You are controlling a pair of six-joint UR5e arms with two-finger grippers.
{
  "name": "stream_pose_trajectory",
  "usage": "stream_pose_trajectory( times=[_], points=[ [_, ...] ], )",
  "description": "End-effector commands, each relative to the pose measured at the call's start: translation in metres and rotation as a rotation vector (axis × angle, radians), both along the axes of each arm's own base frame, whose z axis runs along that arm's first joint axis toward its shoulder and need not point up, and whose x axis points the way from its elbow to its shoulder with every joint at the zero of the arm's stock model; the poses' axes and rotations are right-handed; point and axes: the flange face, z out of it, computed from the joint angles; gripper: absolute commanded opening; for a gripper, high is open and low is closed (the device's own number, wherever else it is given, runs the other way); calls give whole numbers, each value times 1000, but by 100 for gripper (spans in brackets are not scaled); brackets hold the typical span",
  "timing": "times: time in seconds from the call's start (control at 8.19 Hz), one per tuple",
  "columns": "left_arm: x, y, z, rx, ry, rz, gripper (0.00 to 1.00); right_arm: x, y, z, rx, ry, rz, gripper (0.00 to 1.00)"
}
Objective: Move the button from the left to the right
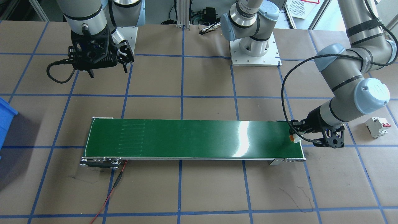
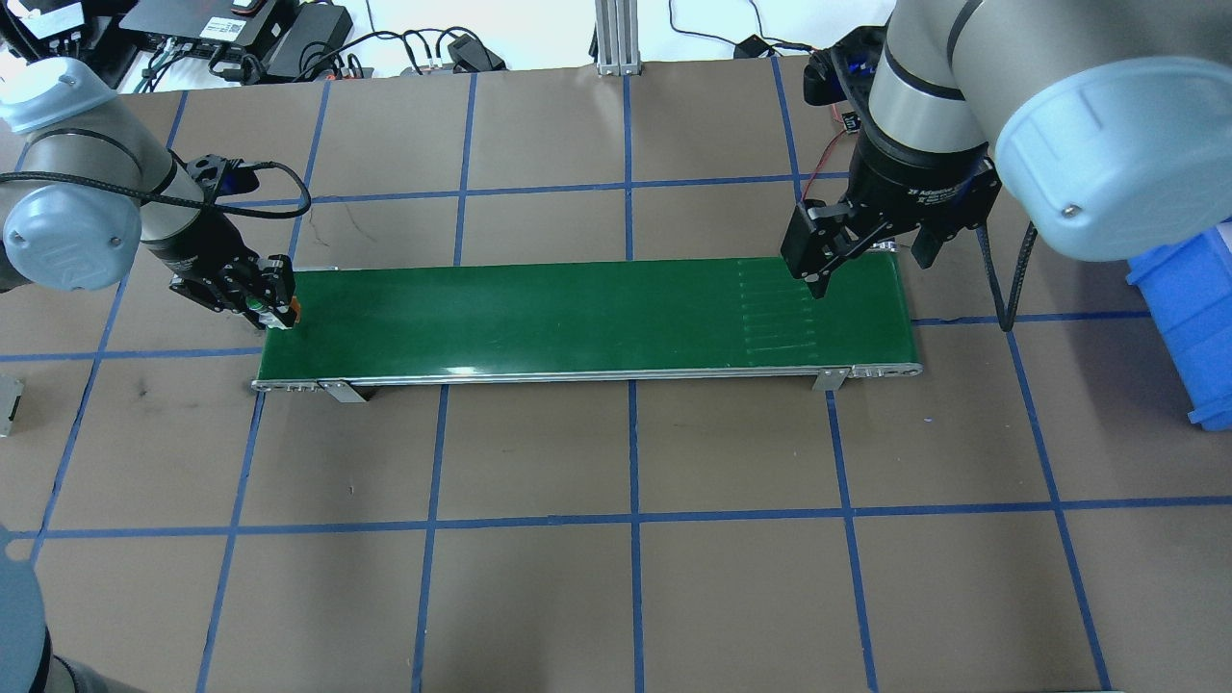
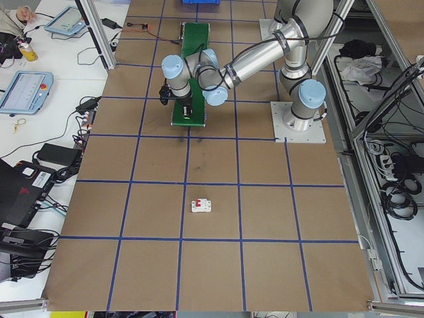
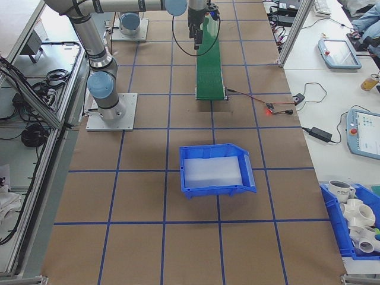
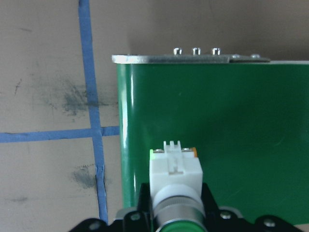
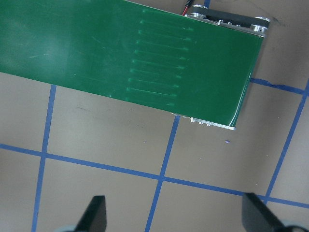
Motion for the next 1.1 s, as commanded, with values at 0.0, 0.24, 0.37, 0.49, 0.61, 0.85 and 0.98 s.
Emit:
stream_pose_trajectory(
  times=[0.0, 0.24, 0.37, 0.49, 0.61, 0.85, 0.98],
  points=[
    [-3, 1, -3, 9, 2, 7, 19, 1, -6, -7, 10, -1, -2, 100],
    [-13, 5, 10, 1, -4, -9, 92, 1, -5, -7, 15, 1, -4, 100],
    [-17, 8, 14, 4, -8, -14, 100, 0, -5, -7, 10, 2, -2, 100],
    [-20, 11, 16, 21, -16, -20, 100, 0, -5, -7, 12, 2, 1, 100],
    [-32, 21, 34, 45, -12, -5, 100, 0, -6, -7, 8, 2, -2, 100],
    [-66, 71, 103, 57, -22, 11, 100, 2, -14, -1, -64, -12, -2, 100],
    [-70, 86, 132, 6, -35, 9, 100, 2, -15, -1, -66, -13, -4, 100]
  ],
)
